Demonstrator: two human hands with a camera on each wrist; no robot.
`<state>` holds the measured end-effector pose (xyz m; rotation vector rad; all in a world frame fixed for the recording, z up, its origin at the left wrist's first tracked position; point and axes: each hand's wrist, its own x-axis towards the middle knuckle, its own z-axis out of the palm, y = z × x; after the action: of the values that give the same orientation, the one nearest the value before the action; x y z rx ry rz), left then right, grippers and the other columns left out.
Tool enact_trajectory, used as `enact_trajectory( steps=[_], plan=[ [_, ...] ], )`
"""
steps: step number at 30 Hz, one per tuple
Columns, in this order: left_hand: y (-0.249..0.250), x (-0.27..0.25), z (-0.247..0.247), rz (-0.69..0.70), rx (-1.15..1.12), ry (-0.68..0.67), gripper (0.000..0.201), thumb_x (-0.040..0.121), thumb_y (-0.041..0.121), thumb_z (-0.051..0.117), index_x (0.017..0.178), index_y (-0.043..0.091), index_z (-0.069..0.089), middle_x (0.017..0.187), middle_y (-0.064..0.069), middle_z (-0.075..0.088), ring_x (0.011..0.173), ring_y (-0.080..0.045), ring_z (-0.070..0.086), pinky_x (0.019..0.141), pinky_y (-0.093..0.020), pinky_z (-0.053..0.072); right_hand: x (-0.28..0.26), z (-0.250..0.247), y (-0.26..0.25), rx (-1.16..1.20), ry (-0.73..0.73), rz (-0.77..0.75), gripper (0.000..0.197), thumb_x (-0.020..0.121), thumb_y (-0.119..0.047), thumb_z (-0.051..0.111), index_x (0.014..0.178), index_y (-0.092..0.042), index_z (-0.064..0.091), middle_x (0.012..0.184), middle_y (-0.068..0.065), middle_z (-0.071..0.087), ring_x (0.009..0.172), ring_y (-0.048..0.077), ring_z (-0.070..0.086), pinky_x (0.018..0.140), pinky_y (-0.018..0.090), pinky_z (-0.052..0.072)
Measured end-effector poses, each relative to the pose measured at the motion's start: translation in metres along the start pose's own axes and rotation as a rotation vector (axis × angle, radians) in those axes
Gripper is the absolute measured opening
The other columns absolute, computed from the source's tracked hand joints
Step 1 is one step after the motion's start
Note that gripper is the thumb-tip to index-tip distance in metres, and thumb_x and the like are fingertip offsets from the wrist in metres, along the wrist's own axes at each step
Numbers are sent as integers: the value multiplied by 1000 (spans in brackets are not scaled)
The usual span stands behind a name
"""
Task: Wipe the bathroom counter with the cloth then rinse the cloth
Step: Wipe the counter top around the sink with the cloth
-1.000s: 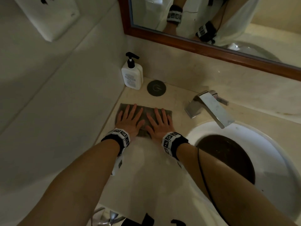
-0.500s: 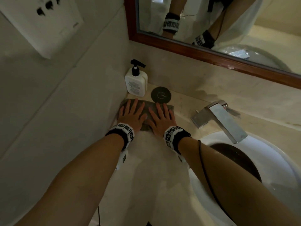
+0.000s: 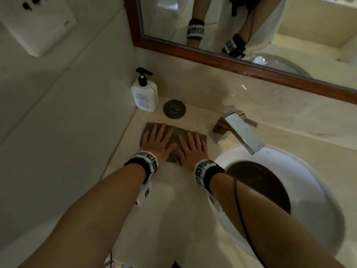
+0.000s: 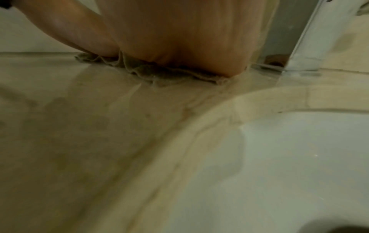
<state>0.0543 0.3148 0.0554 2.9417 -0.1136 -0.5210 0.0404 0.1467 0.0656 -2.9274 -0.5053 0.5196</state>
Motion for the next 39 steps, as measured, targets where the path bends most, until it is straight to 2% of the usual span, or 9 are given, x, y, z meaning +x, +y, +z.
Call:
enact_trajectory(
  steps=[3, 7, 11, 14, 20, 24, 28, 32, 39],
  plan=[
    [10, 13, -2, 40, 20, 18, 64, 97, 59, 16, 151, 35, -10, 160, 5, -19, 147, -23, -16, 118, -45, -6, 3, -7, 9, 2, -4, 49, 61, 102, -49, 15, 154, -25, -6, 161, 7, -14, 148, 29, -16, 118, 47, -11],
    [15, 36, -3, 94, 38, 98, 63, 98, 57, 19, 152, 34, -2, 161, 3, -12, 148, -24, -9, 118, -45, -3, 21, -9, 19, 33, 16, 114, 70, 92, -53, 2, 155, -22, -2, 162, 9, -10, 148, 31, -12, 117, 46, -9],
    [16, 60, -5, 122, 39, 153, 61, 98, 55, 17, 153, 33, 3, 162, 1, -7, 149, -26, -4, 118, -45, -1, 43, -9, 15, 83, 34, 189, 64, 102, -44, 19, 155, -16, -4, 161, 10, -13, 148, 29, -13, 120, 44, -6],
    [15, 72, -7, 128, 36, 181, 66, 92, 58, 6, 153, 32, 5, 162, -1, -1, 149, -26, 1, 117, -46, 3, 57, -16, 12, 122, 38, 236, 62, 103, -42, 18, 154, -15, -5, 161, 8, -15, 148, 28, -14, 119, 43, -8],
    [16, 80, -11, 137, 35, 226, 62, 99, 52, 31, 153, 29, 10, 162, -4, 6, 149, -28, 5, 117, -46, 3, 75, -22, 21, 64, 65, 212, 62, 103, -43, 17, 155, -16, -2, 162, 8, -11, 148, 30, -12, 120, 45, -6],
    [18, 76, -10, 110, 51, 199, 64, 99, 54, 28, 153, 30, 5, 162, -5, -1, 149, -28, 1, 117, -46, 1, 76, -23, 23, 49, 58, 184, 61, 102, -45, 19, 155, -20, 1, 162, 7, -9, 148, 32, -11, 120, 47, -4],
    [19, 61, -12, 45, 23, 158, 68, 93, 60, 9, 152, 30, -4, 161, -10, -12, 148, -32, -8, 117, -45, -4, 67, -26, 24, 15, 3, 141, 64, 101, -52, 20, 155, -24, -3, 162, 8, -13, 148, 33, -13, 120, 49, -4],
    [22, 48, -14, -47, -33, 131, 76, 96, 56, 29, 153, 21, -7, 157, -25, -14, 146, -38, -12, 118, -46, -4, 56, -34, 20, 52, -16, 137, 67, 101, -54, 19, 155, -21, -3, 160, 14, -17, 147, 34, -15, 120, 50, -2],
    [20, 55, -18, -3, -3, 102, 74, 99, 52, 25, 152, 15, -10, 157, -22, -16, 146, -36, -14, 118, -43, -6, 64, -35, 10, 160, -72, 235, 72, 99, -53, 23, 155, -18, -6, 160, 15, -15, 148, 34, -12, 119, 45, -6]
  ],
)
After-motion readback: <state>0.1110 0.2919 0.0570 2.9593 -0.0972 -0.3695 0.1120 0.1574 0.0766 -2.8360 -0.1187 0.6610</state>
